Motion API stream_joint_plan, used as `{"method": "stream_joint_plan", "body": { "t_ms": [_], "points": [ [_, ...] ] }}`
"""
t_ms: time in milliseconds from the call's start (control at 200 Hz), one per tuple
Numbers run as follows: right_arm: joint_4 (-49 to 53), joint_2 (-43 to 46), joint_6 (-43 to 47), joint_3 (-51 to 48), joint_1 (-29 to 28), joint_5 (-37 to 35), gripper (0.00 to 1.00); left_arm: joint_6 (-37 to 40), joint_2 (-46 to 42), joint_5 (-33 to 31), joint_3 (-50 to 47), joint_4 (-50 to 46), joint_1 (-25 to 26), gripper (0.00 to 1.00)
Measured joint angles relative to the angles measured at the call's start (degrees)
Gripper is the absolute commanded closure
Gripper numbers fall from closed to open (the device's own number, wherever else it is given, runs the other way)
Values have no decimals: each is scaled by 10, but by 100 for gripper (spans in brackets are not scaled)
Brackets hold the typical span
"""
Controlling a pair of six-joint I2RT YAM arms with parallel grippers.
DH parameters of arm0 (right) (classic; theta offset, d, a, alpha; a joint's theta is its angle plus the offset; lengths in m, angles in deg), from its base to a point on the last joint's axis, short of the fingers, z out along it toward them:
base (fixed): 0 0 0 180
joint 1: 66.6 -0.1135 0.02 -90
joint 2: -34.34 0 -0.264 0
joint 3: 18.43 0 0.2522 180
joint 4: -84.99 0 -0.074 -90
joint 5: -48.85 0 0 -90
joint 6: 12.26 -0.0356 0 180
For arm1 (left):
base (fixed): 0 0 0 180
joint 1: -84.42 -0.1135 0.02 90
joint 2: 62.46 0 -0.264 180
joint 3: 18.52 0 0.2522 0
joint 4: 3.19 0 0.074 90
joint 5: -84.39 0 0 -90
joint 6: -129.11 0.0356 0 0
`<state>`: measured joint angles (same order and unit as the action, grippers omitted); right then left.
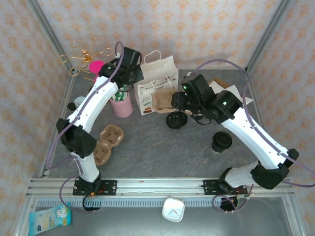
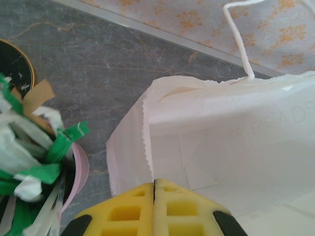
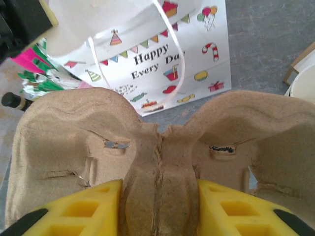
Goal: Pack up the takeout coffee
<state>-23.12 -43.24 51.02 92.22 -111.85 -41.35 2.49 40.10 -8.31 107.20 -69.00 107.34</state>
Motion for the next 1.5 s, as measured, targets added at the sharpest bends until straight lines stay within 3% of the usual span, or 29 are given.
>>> {"method": "stream_joint_plan", "body": {
  "t_ms": [505, 981, 1206, 1496],
  "points": [
    [9, 17, 21, 25, 0, 20, 61, -152, -188, -27, -226, 45, 65, 100],
    [16, -16, 63, 70, 0, 90, 63, -262, -334, -71, -342, 45, 116, 100],
    [15, -51, 73, 105, -16, 110, 63, -286, -363, -74, -355, 21, 153, 100],
    [15, -112, 80, 186, -50, 117, 62, -300, -425, -74, -388, -13, 154, 100]
  ]
}}
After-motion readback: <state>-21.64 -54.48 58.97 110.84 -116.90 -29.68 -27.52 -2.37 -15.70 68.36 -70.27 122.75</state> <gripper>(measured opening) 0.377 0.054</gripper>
